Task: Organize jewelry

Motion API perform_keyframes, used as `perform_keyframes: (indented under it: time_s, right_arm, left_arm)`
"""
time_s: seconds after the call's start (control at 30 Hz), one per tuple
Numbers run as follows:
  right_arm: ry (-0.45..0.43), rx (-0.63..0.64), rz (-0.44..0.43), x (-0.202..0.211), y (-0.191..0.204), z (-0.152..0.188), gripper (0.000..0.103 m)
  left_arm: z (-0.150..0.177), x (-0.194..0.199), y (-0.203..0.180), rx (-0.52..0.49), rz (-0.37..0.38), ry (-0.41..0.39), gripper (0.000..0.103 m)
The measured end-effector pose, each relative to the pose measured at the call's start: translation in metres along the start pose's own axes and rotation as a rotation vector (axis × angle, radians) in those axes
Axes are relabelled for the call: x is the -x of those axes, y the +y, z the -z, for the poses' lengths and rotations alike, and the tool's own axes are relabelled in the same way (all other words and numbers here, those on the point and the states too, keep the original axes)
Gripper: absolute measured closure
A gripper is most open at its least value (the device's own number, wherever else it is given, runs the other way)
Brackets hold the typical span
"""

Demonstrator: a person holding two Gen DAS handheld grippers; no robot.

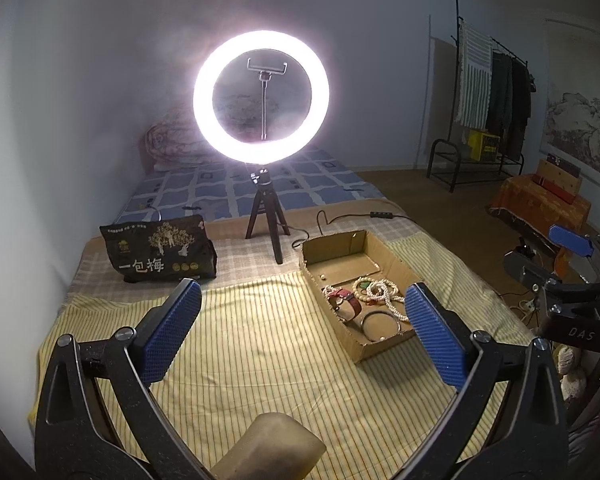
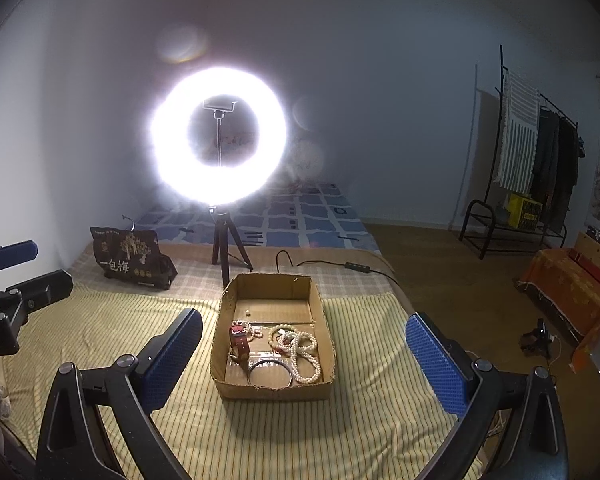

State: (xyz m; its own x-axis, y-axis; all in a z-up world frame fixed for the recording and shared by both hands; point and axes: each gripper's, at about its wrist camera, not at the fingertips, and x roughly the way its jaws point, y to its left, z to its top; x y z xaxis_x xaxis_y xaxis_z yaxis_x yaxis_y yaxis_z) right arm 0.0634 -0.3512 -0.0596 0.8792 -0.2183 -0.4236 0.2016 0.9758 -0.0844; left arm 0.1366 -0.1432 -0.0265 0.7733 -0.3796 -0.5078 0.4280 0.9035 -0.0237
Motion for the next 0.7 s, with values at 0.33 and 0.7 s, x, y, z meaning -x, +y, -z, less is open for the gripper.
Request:
perform_keyframes:
  time_s: [0.33, 0.7]
  right_arm:
    - [0.006, -0.060, 0.025, -0.005, -0.012, 0.009, 0.000]
    - [0.002, -0.068, 0.035, -0.003, -0.016, 0.011, 0.000]
  left_arm:
    - [0.012, -0.004, -0.002, 0.003, -0.004, 0.037, 0.000]
    - [0.015, -0.005, -0.009, -0.035, -0.013, 0.041, 0.000]
